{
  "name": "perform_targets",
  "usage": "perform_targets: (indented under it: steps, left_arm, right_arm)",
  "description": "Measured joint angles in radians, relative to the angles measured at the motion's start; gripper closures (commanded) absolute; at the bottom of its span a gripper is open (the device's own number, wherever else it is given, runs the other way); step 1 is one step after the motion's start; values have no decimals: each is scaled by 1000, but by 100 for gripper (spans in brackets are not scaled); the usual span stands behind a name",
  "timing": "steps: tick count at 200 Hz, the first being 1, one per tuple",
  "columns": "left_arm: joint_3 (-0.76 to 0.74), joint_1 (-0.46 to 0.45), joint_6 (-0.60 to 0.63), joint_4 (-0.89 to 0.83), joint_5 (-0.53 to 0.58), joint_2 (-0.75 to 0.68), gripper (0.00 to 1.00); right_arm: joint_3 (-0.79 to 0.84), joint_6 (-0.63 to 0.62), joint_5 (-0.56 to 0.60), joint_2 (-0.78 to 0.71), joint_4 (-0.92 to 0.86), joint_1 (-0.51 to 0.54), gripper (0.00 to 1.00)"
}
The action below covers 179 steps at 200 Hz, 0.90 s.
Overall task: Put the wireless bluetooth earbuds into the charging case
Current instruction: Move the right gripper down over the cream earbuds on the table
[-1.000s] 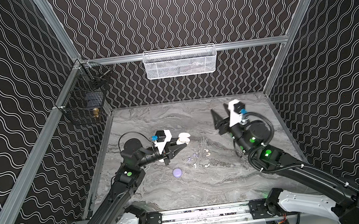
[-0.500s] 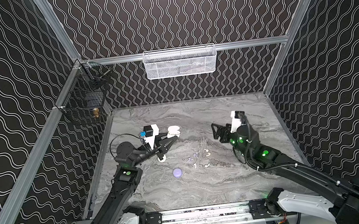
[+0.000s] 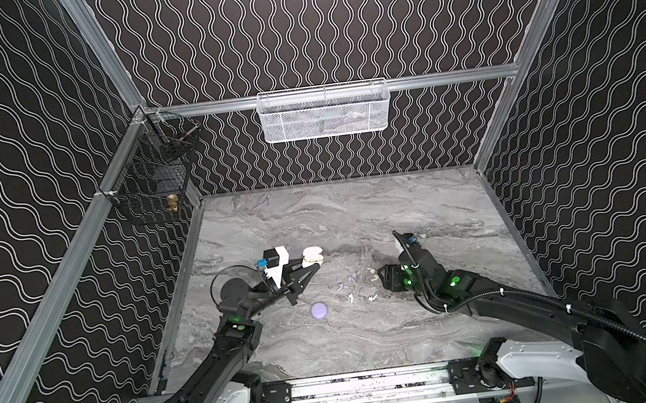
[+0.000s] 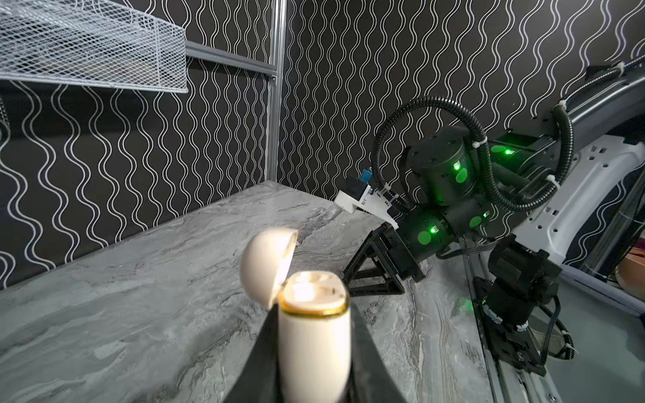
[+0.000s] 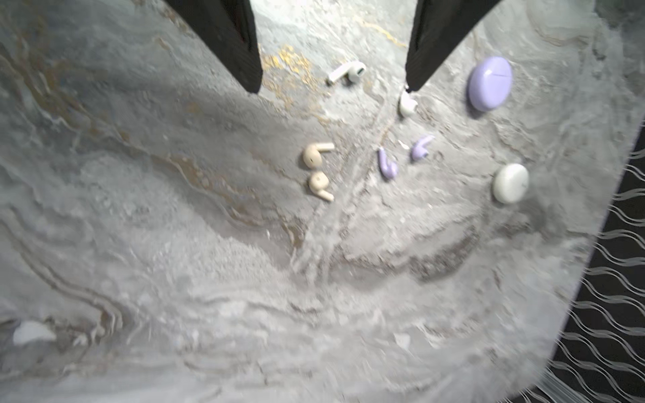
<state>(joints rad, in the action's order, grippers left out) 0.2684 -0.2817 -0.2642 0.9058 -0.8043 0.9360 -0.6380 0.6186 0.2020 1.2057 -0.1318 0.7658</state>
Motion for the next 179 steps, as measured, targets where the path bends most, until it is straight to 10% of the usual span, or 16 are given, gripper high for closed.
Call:
perform_targets:
  steps: [179]
  left_arm:
    - [34, -105, 97, -30, 24, 32, 100]
  right_arm:
    - [-218, -45, -69, 438, -50, -56, 53]
